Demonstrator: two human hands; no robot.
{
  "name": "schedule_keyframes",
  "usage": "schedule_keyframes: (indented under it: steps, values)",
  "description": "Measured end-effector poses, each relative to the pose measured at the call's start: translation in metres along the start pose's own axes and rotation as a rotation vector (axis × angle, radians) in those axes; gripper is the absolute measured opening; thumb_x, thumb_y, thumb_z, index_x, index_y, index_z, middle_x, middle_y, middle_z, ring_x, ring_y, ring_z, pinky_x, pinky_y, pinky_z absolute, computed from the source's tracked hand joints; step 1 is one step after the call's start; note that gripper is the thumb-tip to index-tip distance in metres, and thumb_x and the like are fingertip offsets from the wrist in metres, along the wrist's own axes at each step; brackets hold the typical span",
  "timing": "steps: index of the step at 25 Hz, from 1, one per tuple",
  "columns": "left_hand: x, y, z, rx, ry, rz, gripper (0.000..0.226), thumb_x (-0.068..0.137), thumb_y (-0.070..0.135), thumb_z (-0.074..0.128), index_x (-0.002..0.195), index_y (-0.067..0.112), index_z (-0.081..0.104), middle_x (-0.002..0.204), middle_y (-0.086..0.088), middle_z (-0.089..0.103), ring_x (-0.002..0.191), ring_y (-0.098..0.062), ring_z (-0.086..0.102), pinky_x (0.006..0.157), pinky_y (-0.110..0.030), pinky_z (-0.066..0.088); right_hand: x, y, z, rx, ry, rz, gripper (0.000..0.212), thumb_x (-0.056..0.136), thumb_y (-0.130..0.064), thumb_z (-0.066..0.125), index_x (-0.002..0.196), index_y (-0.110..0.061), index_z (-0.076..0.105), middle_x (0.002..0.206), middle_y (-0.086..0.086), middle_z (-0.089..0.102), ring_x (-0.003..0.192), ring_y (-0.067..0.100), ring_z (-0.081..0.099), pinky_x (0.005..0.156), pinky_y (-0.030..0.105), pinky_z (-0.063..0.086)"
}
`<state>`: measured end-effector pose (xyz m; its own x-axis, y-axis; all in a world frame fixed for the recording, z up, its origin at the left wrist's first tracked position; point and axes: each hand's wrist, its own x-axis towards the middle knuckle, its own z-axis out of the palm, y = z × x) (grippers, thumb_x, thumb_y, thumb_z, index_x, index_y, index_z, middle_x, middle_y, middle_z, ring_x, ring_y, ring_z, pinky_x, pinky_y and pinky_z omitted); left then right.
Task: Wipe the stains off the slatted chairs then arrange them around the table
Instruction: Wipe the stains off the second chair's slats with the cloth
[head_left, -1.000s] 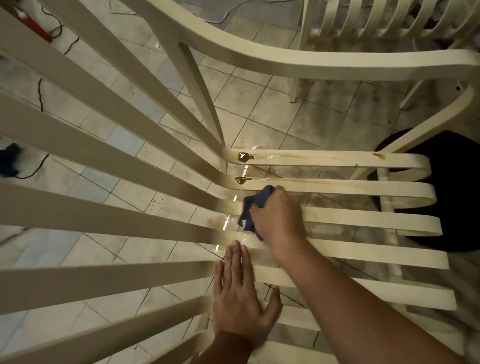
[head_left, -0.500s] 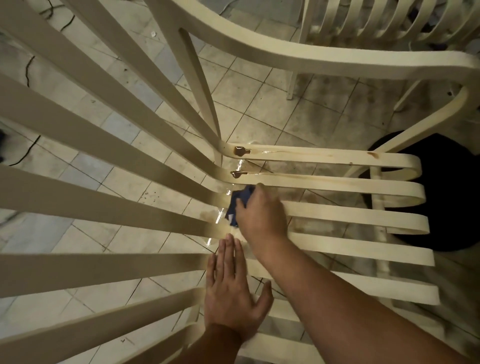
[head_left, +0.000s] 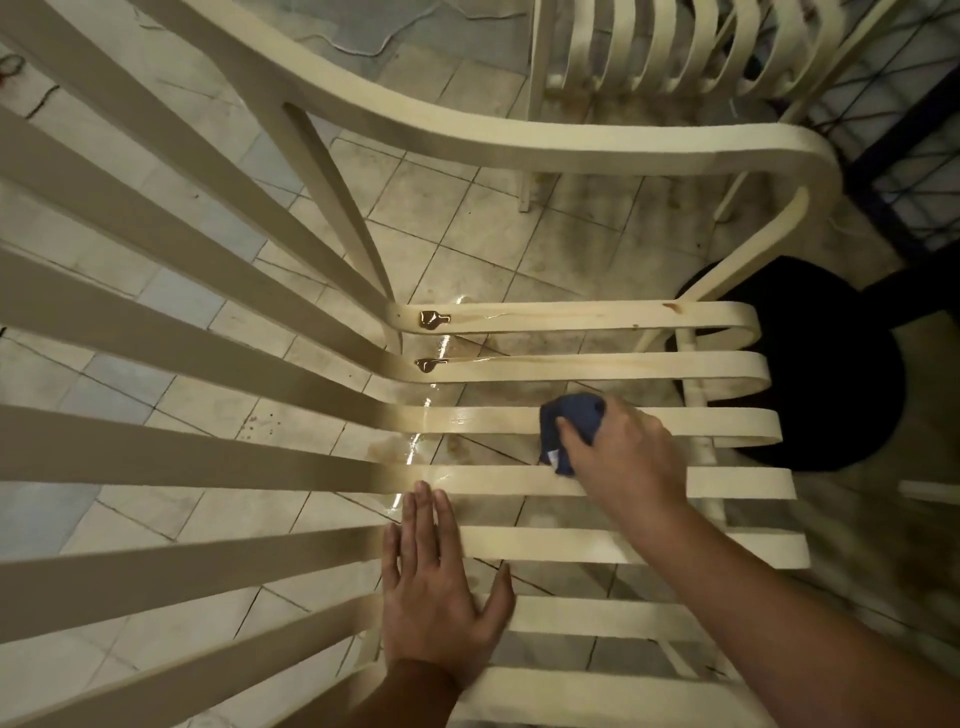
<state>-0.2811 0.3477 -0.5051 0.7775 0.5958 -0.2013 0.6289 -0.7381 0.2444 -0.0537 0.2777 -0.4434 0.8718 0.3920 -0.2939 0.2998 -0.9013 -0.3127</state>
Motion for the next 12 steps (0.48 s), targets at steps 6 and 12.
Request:
schedule_keyframes:
  steps: [6, 12]
  values:
    - [0.001, 0.002, -0.003, -0.037, 0.008, 0.004, 0.093, 0.090, 0.064, 0.043, 0.164, 0.015, 0.014, 0.172, -0.012, 0.003, 0.159, -0.026, -0.001, 0.126, -0.048, 0.004, -0.003, 0.102, -0.030, 0.213, 0.344, -0.049, 0.049, 0.102, -0.050, 0.052, 0.132, -0.013, 0.062, 0.115, 0.009, 0.066, 0.107, 0.030, 0.059, 0.086, 0.033, 0.043]
    - [0.001, 0.002, 0.001, -0.022, 0.018, 0.012, 0.087, 0.090, 0.064, 0.041, 0.164, 0.024, 0.019, 0.172, -0.011, 0.006, 0.159, -0.029, 0.003, 0.127, -0.050, 0.004, 0.033, 0.153, -0.038, 0.296, 0.402, 0.155, 0.063, 0.105, -0.046, 0.043, 0.158, -0.013, 0.030, 0.164, 0.008, 0.031, 0.152, 0.028, 0.024, 0.122, 0.054, 0.026]
